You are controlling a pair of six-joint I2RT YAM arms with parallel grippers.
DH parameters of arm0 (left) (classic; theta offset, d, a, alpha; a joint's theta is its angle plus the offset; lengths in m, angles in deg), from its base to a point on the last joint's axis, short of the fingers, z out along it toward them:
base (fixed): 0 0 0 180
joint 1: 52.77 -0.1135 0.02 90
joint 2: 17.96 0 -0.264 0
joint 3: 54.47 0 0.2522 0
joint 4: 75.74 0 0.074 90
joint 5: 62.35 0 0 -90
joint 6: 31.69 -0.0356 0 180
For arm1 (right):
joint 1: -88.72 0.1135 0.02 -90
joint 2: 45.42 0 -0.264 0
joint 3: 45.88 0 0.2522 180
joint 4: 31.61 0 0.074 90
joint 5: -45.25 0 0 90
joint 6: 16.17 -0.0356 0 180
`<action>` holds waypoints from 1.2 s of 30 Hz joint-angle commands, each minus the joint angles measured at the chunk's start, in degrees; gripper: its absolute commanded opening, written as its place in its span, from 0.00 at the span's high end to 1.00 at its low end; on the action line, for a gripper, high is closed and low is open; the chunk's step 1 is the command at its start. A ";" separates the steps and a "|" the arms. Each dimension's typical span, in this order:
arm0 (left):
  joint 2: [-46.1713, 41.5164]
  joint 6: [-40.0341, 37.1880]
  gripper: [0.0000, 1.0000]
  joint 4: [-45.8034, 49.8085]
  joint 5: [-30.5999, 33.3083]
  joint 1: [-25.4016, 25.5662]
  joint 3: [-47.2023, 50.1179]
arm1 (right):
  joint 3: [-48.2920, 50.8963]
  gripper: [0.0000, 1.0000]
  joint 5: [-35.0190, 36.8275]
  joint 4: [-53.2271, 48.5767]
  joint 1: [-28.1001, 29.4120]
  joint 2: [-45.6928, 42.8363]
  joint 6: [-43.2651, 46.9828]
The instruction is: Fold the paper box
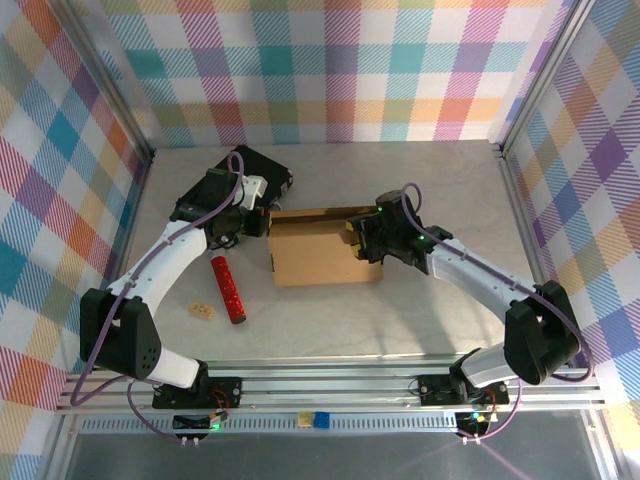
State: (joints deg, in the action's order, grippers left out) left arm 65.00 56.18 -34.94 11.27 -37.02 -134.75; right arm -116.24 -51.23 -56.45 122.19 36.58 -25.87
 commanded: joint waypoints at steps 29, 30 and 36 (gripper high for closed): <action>1.61 3.95 1.00 11.54 -3.34 1.30 -7.95 | -2.29 0.65 2.15 -4.35 0.37 3.43 1.68; 1.99 4.07 1.00 11.99 -3.39 1.39 -8.28 | -2.38 0.65 2.17 -4.47 0.36 3.43 1.88; 3.74 5.23 1.00 14.28 -3.00 1.42 -10.19 | -2.67 0.65 1.82 -6.01 0.40 3.43 3.11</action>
State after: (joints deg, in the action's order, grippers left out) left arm 67.90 60.23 -22.87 10.36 -36.65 -142.79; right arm -118.23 -49.70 -57.26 122.17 38.50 -24.28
